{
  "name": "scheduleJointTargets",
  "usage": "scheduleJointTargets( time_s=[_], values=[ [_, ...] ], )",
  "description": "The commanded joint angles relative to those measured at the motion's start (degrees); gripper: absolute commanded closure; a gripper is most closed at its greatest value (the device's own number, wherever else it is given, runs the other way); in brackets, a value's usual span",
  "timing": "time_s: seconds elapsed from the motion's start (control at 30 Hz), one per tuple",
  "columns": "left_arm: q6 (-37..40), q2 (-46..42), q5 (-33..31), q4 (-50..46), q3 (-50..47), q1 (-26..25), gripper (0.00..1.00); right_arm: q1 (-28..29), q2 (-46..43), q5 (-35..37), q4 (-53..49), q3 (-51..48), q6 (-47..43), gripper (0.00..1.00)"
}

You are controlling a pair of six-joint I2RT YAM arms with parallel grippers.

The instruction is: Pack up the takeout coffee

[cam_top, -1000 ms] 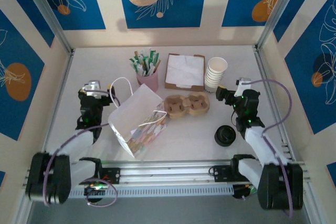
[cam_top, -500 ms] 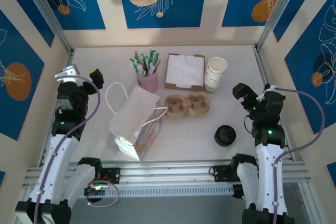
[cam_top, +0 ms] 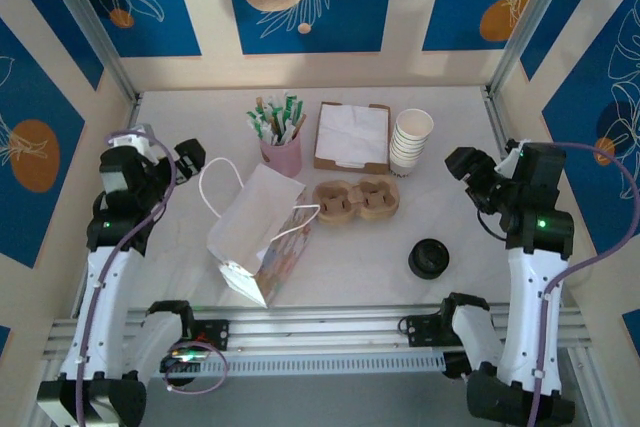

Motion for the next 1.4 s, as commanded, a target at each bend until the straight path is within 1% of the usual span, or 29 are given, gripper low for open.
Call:
scheduleJointTargets(
  time_s=[0.0,0.07,0.13,0.2,0.27,0.43,0.57,0.7,0.87,1.03,1.2,1.37],
  values=[
    [-0.2,0.4,1.6,-2.4,-0.3,1.3,0.00,0.2,2.9,-3.4,-2.4,2.5,2.1,0.40],
    [-0.5,0.6,2.4,-2.5,-0.4,2.0,0.00,1.0,4.8,-4.9,-0.2,2.8,3.6,0.44],
    [-1.1,0.5,4.1,-1.5,-0.7,2.7,0.00,3.1,7.3,-3.9,1.5,3.7,4.1,0.44],
    [-1.0,0.2,5.1,-0.2,-1.5,2.8,0.01,6.2,10.5,0.8,1.7,5.8,4.0,0.45],
    [-0.9,0.5,5.2,-0.3,-1.9,2.9,0.03,8.8,14.0,4.9,1.7,7.7,4.2,0.50],
    [-0.8,1.0,6.0,-1.4,-1.4,2.9,0.04,13.3,24.1,12.1,0.9,15.0,4.0,0.52],
    [-1.4,0.7,6.0,-1.0,-2.0,2.9,0.05,14.7,31.2,19.2,-1.6,20.8,3.5,0.54],
    [-1.8,1.5,7.6,-1.2,-1.7,2.9,0.07,15.3,34.3,24.4,-0.9,21.9,3.3,0.53],
    [-2.1,0.7,6.8,-1.0,-2.2,2.9,0.07,16.0,37.6,25.5,1.6,22.8,2.4,0.53],
    [-2.3,0.6,6.2,-1.0,-2.5,2.9,0.07,16.5,41.7,24.7,1.2,26.5,1.9,0.53],
    [-2.9,0.7,4.6,-1.1,-2.9,2.9,0.09,17.4,45.0,27.5,-0.6,29.7,2.8,0.55],
    [-3.1,0.8,4.0,-1.0,-3.1,2.8,0.10,17.5,46.6,28.2,-0.8,30.8,2.7,0.57]
  ],
)
